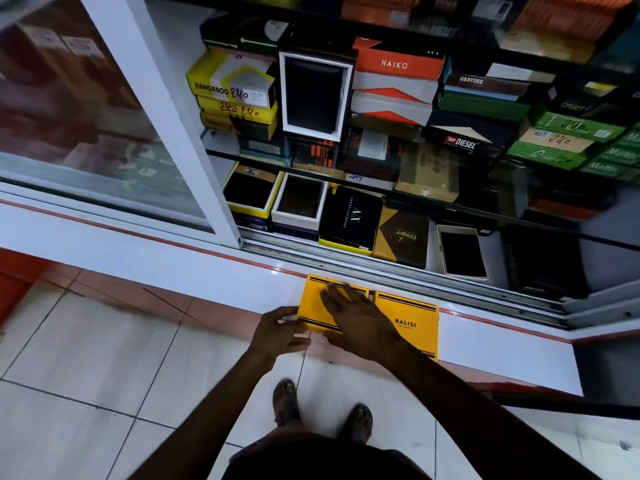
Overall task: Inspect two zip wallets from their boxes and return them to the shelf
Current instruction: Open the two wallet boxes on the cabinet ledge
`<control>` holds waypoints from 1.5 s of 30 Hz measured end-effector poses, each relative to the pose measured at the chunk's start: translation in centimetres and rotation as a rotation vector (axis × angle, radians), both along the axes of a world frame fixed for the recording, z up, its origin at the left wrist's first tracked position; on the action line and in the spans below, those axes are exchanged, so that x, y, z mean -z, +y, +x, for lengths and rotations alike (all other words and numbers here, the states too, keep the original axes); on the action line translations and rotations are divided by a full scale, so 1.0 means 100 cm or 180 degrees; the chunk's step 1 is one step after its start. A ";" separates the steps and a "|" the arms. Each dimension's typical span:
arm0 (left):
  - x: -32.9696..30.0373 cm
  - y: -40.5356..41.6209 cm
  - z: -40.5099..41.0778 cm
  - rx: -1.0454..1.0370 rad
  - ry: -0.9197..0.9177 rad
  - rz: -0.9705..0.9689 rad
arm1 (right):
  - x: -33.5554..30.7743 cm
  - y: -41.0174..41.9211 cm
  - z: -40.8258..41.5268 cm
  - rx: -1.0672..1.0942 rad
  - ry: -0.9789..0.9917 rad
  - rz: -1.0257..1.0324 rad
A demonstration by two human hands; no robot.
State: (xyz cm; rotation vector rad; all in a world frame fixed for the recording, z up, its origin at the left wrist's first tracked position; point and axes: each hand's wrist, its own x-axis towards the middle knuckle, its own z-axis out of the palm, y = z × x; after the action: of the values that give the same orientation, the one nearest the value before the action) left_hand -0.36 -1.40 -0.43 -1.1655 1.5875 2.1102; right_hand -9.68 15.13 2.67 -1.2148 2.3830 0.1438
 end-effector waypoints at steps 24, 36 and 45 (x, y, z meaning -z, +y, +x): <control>0.004 -0.007 0.001 -0.0162 0.0121 0.0323 | 0.011 0.020 -0.016 -0.0811 0.0298 -0.0629; -0.014 -0.031 0.017 -0.0089 0.0046 0.0107 | -0.019 0.021 -0.025 0.1885 -0.0230 -0.2832; -0.049 -0.063 0.012 -0.0557 0.0333 0.0776 | -0.038 0.013 -0.032 0.4723 -0.2734 -0.4397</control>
State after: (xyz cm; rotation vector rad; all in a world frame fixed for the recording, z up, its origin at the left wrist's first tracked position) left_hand 0.84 -7.69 4.45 -1.1640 1.2612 2.4312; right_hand -12.90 16.47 6.44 0.4890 1.7059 -2.1144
